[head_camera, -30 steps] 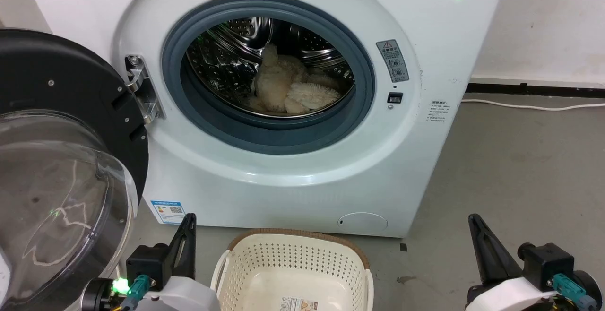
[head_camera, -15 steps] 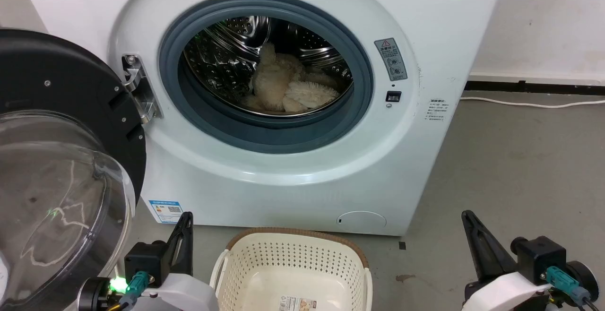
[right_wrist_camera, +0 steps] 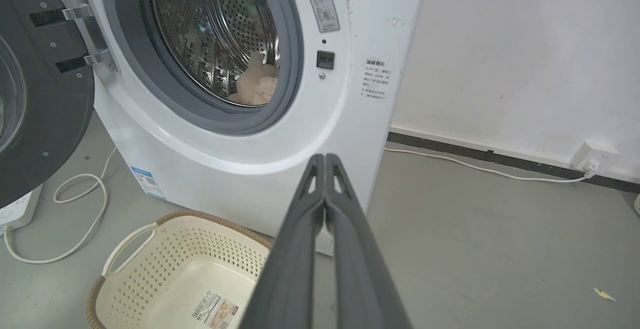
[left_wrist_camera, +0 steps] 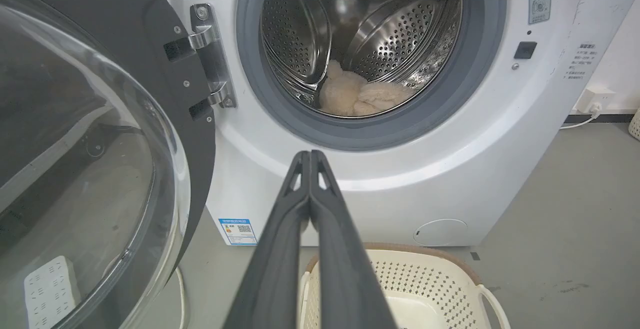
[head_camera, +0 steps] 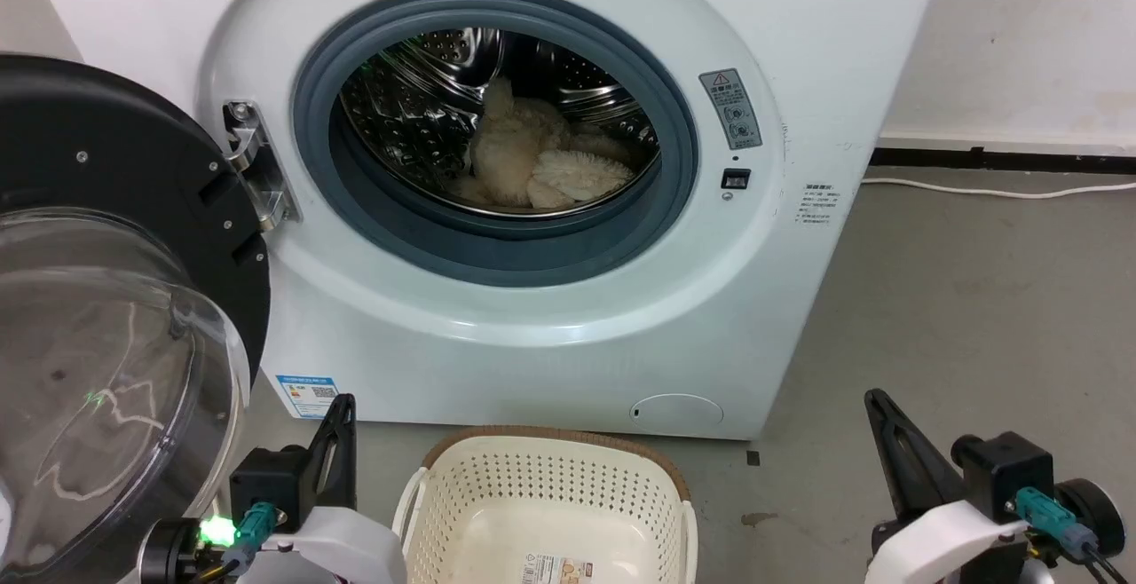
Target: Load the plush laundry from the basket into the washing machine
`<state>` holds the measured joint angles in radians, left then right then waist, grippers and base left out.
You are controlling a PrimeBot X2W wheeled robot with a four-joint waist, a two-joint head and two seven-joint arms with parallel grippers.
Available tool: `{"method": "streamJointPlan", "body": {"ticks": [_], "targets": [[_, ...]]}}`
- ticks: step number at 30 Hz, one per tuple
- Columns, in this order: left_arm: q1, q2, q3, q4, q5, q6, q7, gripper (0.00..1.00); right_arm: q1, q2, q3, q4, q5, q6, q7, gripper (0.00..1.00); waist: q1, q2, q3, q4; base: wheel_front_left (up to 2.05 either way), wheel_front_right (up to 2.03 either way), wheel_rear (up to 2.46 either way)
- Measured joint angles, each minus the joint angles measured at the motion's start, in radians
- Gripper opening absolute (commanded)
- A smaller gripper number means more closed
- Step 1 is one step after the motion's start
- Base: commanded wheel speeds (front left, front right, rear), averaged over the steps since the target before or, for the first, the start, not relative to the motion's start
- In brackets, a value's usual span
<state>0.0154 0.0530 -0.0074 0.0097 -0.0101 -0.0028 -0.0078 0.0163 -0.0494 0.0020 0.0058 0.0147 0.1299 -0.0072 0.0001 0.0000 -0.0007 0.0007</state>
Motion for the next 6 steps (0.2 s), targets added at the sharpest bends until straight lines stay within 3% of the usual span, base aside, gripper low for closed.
{"method": "streamJointPlan", "body": {"ticks": [6], "targets": [[0.0, -0.001, 0.005, -0.003, 0.007, 0.0, 0.007, 0.0, -0.005, 0.0, 0.0, -0.001, -0.007, 0.0, 0.007, 0.0, 0.0, -0.0001, 0.001, -0.001, 0.0, 0.0, 0.0]]}}
